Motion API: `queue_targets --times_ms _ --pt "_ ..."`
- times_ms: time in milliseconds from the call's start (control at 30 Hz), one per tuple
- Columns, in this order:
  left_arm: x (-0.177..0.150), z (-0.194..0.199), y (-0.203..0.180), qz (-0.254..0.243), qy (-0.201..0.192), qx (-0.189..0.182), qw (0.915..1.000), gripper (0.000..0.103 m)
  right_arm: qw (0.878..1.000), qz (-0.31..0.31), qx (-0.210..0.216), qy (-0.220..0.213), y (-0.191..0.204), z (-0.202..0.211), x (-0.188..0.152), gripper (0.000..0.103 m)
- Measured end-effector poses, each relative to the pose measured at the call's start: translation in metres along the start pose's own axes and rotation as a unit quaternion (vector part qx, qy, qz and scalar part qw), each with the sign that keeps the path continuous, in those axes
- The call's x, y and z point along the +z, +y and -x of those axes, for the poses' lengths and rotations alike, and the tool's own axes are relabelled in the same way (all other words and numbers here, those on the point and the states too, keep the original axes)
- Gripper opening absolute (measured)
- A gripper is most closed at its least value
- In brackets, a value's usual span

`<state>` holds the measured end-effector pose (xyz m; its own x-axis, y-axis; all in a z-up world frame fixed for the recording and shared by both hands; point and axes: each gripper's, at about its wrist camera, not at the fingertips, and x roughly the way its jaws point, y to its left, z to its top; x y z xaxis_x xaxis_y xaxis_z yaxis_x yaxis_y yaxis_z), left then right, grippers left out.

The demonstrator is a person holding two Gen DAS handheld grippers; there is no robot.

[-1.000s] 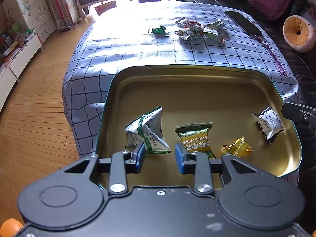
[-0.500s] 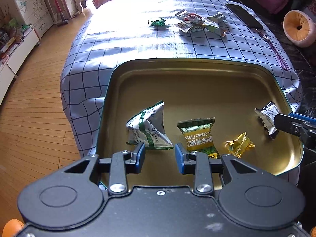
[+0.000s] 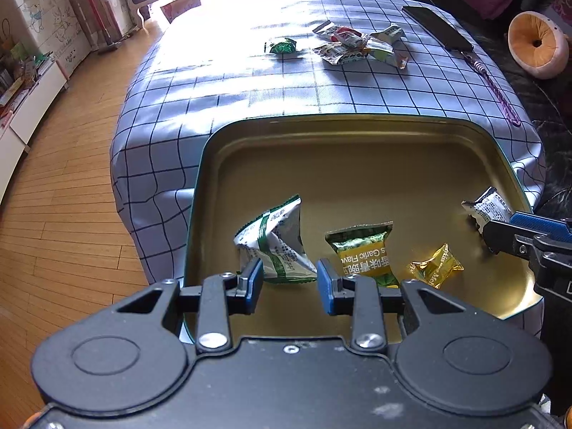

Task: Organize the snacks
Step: 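Move both open tools from the tray back to the snack pile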

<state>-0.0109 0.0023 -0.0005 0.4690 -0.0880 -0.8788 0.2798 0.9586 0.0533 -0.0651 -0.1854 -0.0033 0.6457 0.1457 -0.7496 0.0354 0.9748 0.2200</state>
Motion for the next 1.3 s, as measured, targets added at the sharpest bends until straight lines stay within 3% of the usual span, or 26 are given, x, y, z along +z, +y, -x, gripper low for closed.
queue_targets --times_ms 433,1300 --pt "0.018 -0.004 0.004 -0.024 -0.002 -0.008 0.9997 0.034 1.000 0.020 0.006 0.009 0.003 -0.005 0.013 0.044" --pt "0.103 -0.025 0.026 -0.018 -0.064 0.016 0.9977 0.034 0.999 0.028 -0.005 -0.042 -0.008 -0.025 0.083 0.044"
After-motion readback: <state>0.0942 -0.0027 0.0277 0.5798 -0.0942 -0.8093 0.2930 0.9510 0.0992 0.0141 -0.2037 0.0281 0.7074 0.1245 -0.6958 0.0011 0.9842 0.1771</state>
